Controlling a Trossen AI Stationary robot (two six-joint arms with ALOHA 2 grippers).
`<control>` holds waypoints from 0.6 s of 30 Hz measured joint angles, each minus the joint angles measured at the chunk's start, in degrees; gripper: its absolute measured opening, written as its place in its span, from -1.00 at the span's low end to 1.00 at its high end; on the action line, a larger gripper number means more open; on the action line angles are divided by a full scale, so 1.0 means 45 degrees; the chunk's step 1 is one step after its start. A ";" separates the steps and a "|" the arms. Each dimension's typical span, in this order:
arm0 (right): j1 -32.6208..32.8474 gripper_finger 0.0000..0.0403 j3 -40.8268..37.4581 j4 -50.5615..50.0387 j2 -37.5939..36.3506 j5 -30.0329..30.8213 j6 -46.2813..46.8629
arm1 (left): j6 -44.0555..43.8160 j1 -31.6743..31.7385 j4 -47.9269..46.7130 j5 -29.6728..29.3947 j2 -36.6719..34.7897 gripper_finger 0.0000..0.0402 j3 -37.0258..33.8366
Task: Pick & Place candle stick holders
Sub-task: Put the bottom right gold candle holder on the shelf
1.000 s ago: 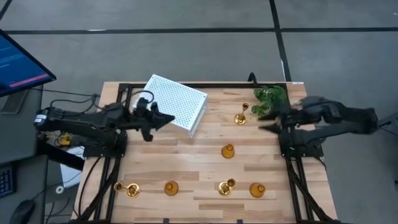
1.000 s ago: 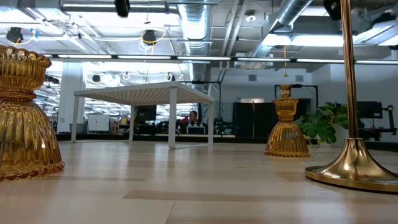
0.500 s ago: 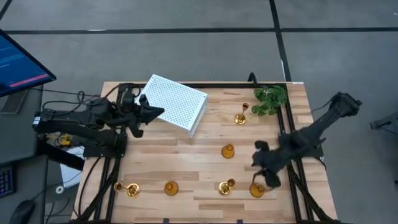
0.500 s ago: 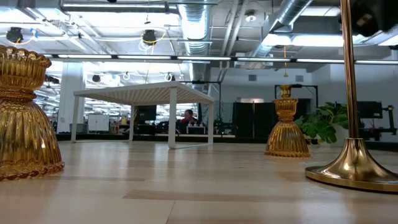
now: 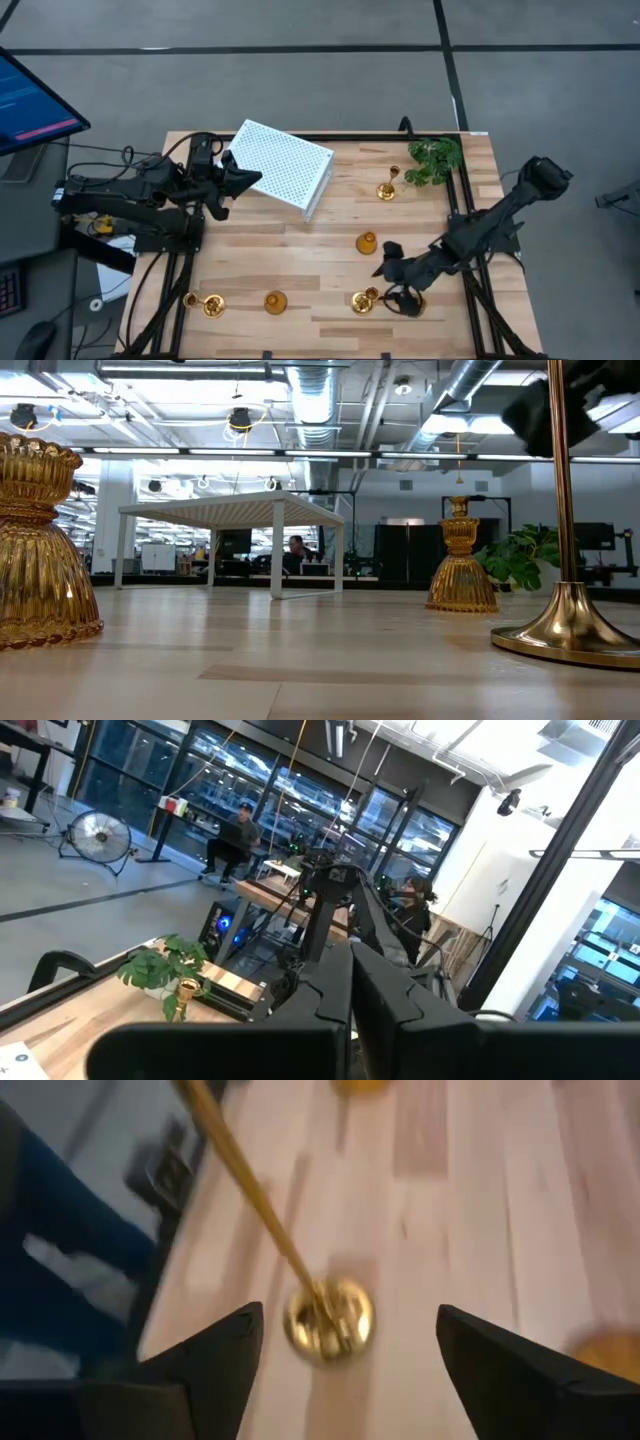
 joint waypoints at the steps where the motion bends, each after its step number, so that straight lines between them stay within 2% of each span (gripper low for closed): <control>1: -0.0020 0.44 -0.0139 0.0587 0.0123 -0.0015 -0.0213 | -0.0004 0.0000 0.0000 0.0000 0.0000 -0.98 0.0000; 11: -0.0084 0.44 -0.0866 0.3988 0.1236 -0.0408 -0.2467 | -0.0100 0.0000 0.0018 -0.0048 0.0000 -0.98 -0.0010; 18: -0.0369 0.44 -0.0878 0.5317 0.2227 -0.1017 -0.2898 | -0.0146 0.0000 0.0024 -0.0103 0.0005 -0.98 -0.0014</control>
